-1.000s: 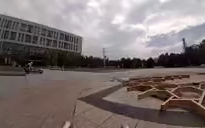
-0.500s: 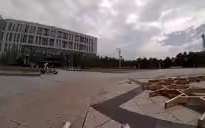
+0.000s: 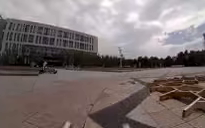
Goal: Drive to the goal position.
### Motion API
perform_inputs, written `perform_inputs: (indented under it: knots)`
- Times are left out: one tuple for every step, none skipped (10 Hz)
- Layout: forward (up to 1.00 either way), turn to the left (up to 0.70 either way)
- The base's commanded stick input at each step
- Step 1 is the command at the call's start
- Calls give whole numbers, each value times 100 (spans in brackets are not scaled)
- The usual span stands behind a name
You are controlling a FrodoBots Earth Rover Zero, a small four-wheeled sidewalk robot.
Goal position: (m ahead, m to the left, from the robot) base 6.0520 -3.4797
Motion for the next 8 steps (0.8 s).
perform_inputs:
  knots:
    - [70,2]
    - [70,0]
    - [70,0]
    - [70,0]
    - [70,2]
    - [70,0]
    - [70,0]
    - [70,0]
